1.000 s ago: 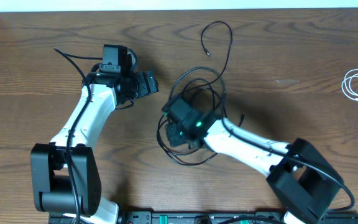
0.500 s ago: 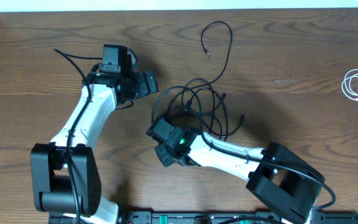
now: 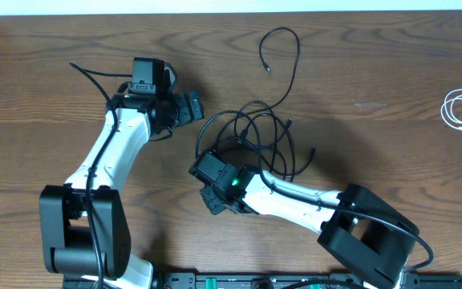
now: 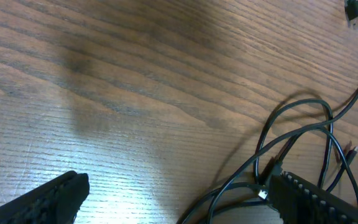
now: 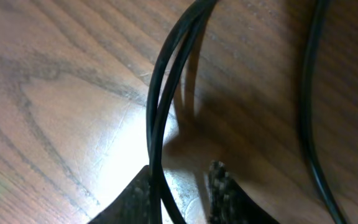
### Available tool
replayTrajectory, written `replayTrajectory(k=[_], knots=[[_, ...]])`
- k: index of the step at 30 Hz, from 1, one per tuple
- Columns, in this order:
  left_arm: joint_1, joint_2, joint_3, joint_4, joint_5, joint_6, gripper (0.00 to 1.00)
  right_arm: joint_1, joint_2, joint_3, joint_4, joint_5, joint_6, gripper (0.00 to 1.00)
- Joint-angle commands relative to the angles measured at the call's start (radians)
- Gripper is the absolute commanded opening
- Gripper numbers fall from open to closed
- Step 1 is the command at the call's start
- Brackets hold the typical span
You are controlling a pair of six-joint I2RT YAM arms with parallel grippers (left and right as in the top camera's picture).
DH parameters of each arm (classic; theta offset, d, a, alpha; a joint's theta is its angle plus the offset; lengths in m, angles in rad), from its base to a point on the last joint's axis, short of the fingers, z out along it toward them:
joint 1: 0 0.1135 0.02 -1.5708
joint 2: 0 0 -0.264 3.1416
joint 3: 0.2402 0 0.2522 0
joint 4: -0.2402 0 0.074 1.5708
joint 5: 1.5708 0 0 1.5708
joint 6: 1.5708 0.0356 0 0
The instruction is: Untangle cables
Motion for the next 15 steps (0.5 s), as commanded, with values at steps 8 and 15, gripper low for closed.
replayTrajectory(k=[8,15], knots=[[0.002,-0.014,-0.003,-0.002,-0.017,-0.01,0.98,0.0,-0.06,-0.002,-0.001,0.019,-0.084,0.35],[0.002,-0.014,-0.003,-0.002,-0.017,-0.01,0.98,0.0,-0.061,-0.002,-0.006,0.019,-0.084,0.27]])
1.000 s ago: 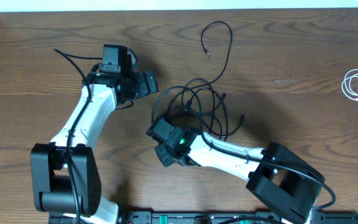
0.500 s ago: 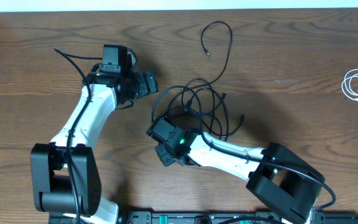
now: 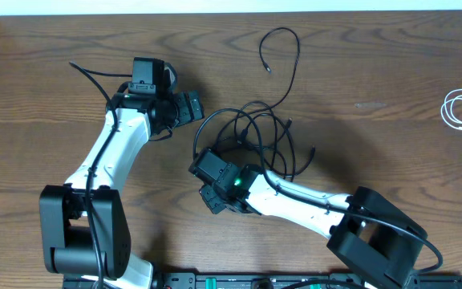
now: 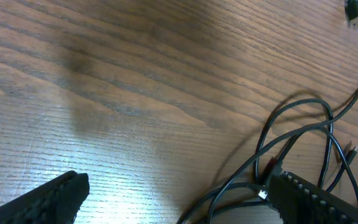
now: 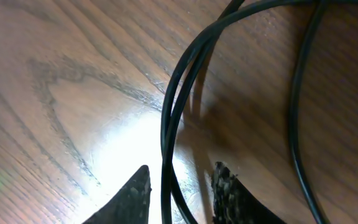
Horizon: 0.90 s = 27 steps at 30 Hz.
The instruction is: Untangle cables
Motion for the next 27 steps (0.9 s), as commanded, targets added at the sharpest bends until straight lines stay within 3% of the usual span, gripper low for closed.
replayTrajectory(k=[1,4,12,20,27], knots=[[0.002,-0.014,-0.003,-0.002,-0.017,-0.01,0.98,0.0,-0.023,-0.002,-0.004,0.013,-0.018,0.25],[0.002,-0.014,-0.003,-0.002,-0.017,-0.01,0.98,0.001,-0.023,-0.002,-0.005,0.016,-0.018,0.22],[0.002,-0.014,-0.003,-0.002,-0.017,-0.01,0.98,0.0,-0.023,-0.003,-0.037,0.016,-0.018,0.27],[0.002,-0.014,-0.003,-0.002,-0.017,-0.01,0.98,0.0,-0.023,-0.003,-0.048,0.052,-0.017,0.02],[0.002,-0.014,-0.003,-0.002,-0.017,-0.01,0.99,-0.02,-0.023,-0.002,-0.023,0.088,-0.016,0.01]])
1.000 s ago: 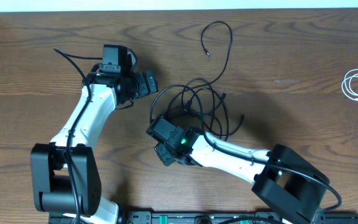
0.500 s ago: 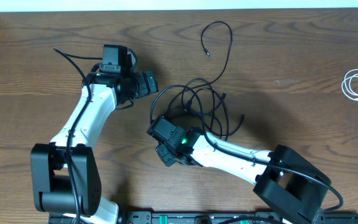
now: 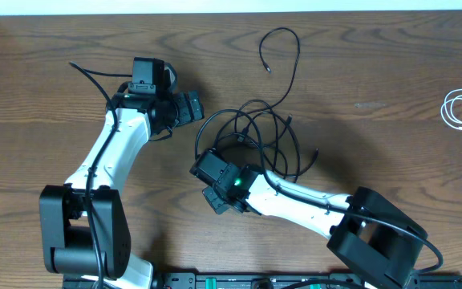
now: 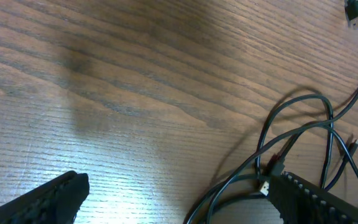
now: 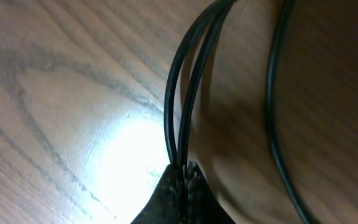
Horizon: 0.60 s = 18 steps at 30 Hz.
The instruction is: Untangle cables
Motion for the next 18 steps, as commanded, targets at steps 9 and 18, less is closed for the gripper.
replayTrajectory(k=[9,18], knots=[[0.002,-0.014,-0.003,-0.002,-0.004,-0.009,0.95,-0.185,-0.022,-0.002,0.091,-0.205,0.027,0.01],[0.002,-0.014,-0.003,-0.002,-0.002,-0.009,0.96,-0.349,-0.022,-0.002,0.192,-0.435,0.087,0.01]])
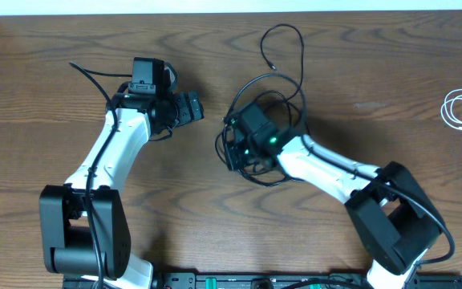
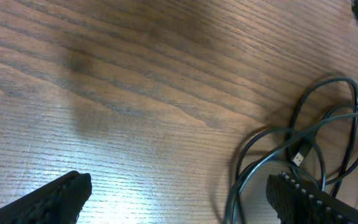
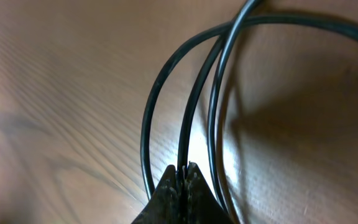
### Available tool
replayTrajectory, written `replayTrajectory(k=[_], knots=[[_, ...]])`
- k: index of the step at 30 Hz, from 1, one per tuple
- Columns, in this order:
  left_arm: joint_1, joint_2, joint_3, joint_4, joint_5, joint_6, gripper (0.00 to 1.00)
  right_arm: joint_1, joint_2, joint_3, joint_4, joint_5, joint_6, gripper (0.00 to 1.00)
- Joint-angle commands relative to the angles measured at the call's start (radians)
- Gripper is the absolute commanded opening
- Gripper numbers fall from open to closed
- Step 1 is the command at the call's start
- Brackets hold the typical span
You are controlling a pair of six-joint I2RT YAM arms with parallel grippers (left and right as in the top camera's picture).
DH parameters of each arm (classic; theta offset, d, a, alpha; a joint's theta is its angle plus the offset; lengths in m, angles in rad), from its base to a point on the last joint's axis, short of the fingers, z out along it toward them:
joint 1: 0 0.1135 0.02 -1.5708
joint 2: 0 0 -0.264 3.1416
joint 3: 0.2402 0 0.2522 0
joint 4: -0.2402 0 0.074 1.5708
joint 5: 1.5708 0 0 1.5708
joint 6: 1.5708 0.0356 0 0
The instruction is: Untangle cables
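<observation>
A tangle of black cables [image 1: 273, 120] lies at the table's middle, one strand looping far up to a small plug [image 1: 270, 69]. My right gripper [image 1: 237, 154] is shut on one black strand [image 3: 194, 118], which runs up from between its closed fingertips [image 3: 180, 173] with two more strands curving beside it. My left gripper [image 1: 189, 108] hangs open to the left of the tangle, holding nothing. In its wrist view the open left gripper [image 2: 179, 198] has only bare wood between its fingers, with the cable loops [image 2: 319, 134] by the right finger [image 2: 303, 196].
A small coil of white cable lies at the far right of the wooden table [image 1: 70, 32]. A dark USB plug shows at the top right of the left wrist view. The left arm's own black lead [image 1: 91, 74] trails behind it.
My right gripper, still shut on the strand, has moved from the near middle up and to the right. The tangle has bunched up farther from me. The left arm has not moved.
My right gripper was first open at the near edge of the tangle with two strands between its fingers, and stayed so half a second later. Then it was shut on the cable. Now it holds the strand farther up the table, the tangle drawn along.
</observation>
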Motion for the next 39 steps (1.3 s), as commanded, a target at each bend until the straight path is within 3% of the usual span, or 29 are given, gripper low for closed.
replayTrajectory(k=[1,13,20,39], knots=[[0.002,-0.014,-0.003,-0.001,-0.003,-0.008,0.96,-0.053,-0.021,-0.002,0.039,-0.15,0.03,0.01],[0.002,-0.014,-0.003,0.003,0.058,0.004,0.98,-0.153,-0.021,-0.002,0.118,-0.208,0.048,0.01],[0.002,-0.014,-0.003,0.03,0.294,0.169,0.98,-0.171,-0.021,-0.002,0.188,-0.256,0.101,0.01],[-0.027,-0.014,-0.003,0.045,0.293,0.169,0.98,-0.182,-0.021,-0.002,0.402,-0.463,0.172,0.01]])
